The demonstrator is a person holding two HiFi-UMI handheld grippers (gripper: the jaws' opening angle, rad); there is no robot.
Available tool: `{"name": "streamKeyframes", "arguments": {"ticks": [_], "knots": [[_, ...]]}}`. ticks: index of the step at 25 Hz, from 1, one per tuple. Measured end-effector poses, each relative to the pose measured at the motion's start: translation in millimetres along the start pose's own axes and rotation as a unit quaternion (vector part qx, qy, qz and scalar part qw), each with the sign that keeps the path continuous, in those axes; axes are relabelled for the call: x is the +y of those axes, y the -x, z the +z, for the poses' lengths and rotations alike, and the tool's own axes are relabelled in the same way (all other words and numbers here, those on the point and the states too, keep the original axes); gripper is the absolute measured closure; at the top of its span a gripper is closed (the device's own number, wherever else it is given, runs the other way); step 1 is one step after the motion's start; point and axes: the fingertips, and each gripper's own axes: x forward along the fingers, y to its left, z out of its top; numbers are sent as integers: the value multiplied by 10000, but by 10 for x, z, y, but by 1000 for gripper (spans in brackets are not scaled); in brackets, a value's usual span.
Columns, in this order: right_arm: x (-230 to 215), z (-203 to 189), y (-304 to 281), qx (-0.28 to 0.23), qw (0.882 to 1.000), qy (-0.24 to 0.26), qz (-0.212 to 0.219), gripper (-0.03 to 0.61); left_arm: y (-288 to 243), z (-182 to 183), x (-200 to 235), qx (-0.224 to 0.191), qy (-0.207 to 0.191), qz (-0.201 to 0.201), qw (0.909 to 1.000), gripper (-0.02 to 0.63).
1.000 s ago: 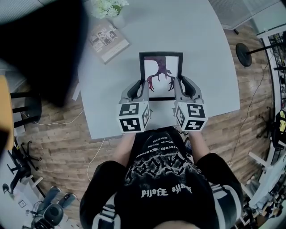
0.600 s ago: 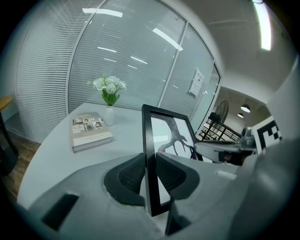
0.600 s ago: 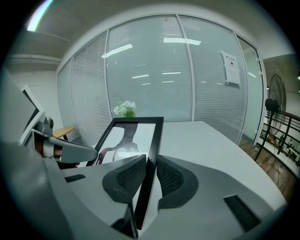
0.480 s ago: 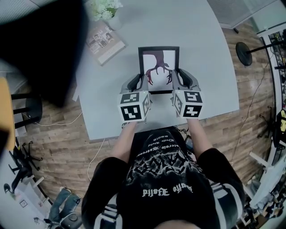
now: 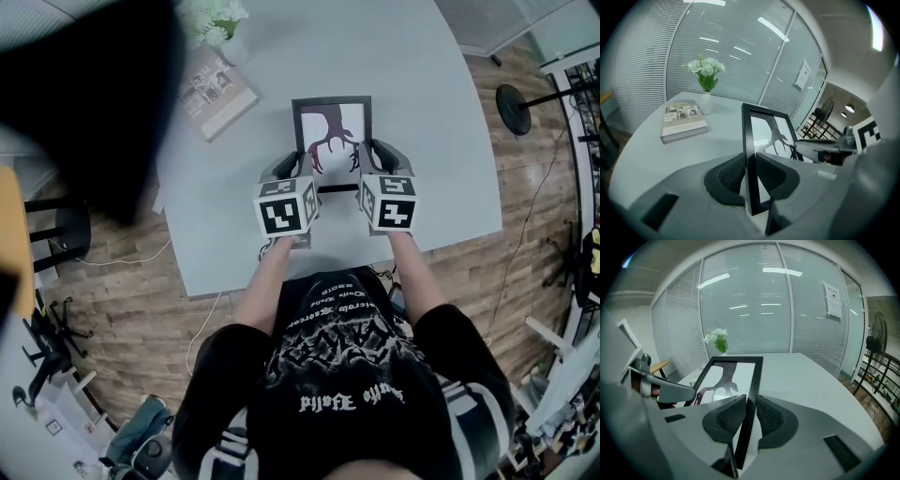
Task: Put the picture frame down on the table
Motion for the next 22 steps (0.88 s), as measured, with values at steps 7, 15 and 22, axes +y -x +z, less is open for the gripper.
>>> {"name": "streamKeyframes", "arguments": {"ticks": [7,15,22], "knots": [[-2,-124,-232,294,9995,15,58,511,-189,-90,124,278,141,93,9995,531],[12,-327,-448,700,9975,30,103,511,-387,-266,259,695,351,140,9969,531],[22,-497,-643,1030,9946,-18,160,511,-556,-415,371,1020,466,197,9935,531]]}}
